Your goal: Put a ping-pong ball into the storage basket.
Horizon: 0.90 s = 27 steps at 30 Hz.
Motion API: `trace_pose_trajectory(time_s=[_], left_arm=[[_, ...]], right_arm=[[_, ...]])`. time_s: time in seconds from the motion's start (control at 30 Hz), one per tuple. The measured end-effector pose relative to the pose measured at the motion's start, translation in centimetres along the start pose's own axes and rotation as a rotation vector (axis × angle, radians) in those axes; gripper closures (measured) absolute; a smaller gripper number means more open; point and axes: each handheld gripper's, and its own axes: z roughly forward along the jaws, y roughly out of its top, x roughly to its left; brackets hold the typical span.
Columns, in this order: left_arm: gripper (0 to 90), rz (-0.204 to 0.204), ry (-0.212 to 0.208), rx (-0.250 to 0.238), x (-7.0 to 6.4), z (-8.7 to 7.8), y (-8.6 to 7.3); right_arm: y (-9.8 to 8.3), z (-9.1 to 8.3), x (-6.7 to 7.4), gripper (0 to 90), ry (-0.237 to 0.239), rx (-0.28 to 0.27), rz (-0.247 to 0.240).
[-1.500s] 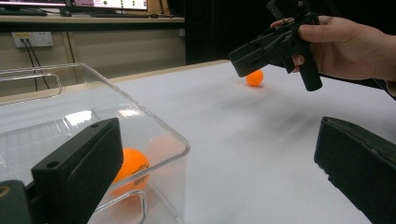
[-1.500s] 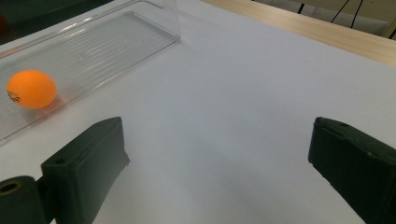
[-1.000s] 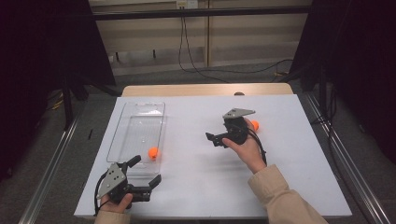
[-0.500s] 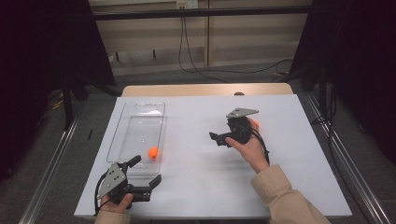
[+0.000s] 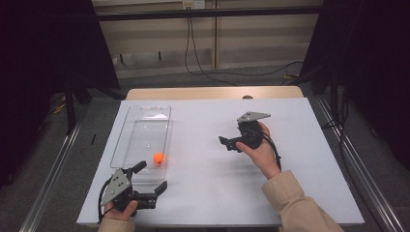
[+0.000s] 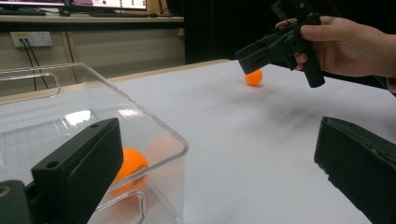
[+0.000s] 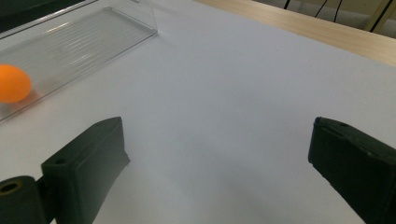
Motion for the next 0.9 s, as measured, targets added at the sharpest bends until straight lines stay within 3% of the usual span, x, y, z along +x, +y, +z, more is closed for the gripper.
trace_pose_trajectory(time_s=[0.9], left_arm=[[1.1, 0.000, -0.001, 0.001, 0.0, 0.0, 0.0]], right_arm=[[-0.6, -0.9, -1.6, 3.9, -0.030, 0.011, 0.018]])
